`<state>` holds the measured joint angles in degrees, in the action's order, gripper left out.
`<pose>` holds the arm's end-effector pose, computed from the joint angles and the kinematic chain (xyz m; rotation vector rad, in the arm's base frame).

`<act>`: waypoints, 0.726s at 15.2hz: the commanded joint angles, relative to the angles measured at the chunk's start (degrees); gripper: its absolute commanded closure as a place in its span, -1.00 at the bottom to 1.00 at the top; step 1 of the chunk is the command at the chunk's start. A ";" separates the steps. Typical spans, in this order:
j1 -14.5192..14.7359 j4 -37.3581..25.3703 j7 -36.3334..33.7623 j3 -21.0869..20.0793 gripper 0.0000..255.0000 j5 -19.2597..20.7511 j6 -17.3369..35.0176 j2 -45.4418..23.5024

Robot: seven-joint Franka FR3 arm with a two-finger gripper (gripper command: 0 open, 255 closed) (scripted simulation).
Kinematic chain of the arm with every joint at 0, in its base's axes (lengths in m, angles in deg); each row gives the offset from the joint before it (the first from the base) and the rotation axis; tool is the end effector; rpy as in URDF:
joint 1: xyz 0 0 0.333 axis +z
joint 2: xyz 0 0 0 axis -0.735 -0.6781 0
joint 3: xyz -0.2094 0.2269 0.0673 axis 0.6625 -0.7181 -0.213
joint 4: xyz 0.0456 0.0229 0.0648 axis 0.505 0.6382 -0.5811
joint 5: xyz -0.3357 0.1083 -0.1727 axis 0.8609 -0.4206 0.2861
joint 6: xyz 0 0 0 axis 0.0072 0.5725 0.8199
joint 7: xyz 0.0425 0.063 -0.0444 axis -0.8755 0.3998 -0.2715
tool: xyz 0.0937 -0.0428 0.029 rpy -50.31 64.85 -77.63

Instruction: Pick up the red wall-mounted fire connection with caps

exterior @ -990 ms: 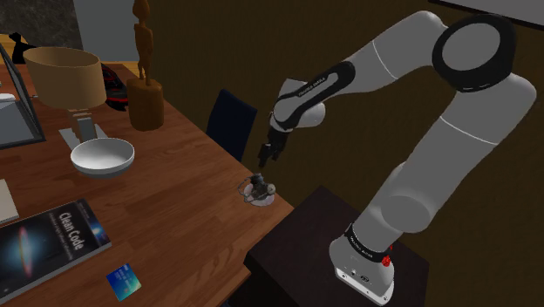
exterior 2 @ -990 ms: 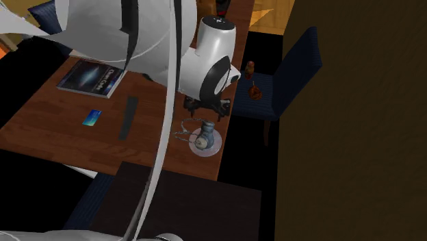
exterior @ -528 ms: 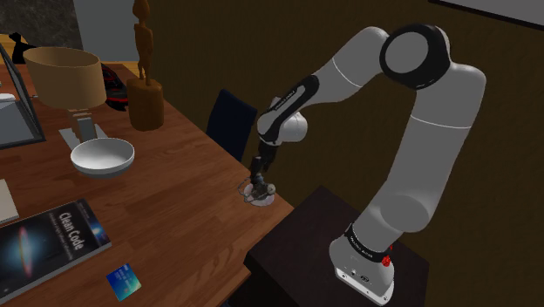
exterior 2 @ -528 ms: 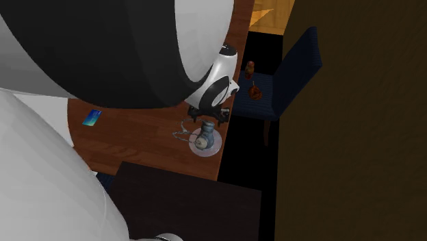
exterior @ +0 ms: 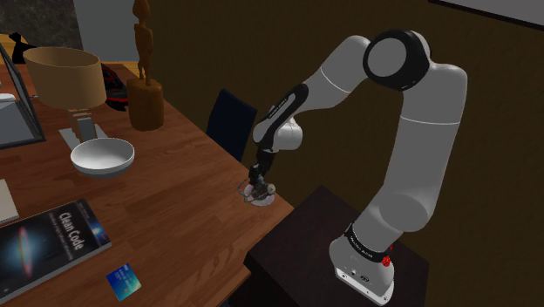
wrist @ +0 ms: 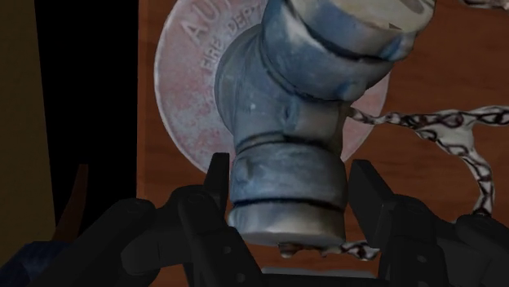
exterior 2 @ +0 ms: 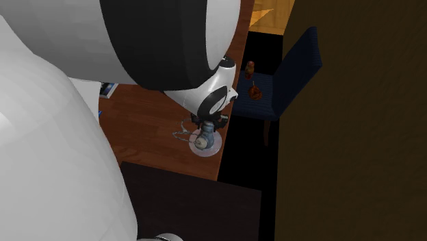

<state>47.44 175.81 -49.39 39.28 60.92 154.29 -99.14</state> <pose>0.4659 -0.0378 0.1437 -2.9911 -0.1302 0.0796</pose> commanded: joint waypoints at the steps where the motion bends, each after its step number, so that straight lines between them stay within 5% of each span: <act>1: -0.03 -0.01 0.09 -0.09 1.00 -0.11 0.16 -0.17; 11: 0.35 0.38 -0.66 0.54 1.00 0.74 -1.12 1.51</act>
<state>47.64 175.93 -49.76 39.59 61.33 153.65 -98.35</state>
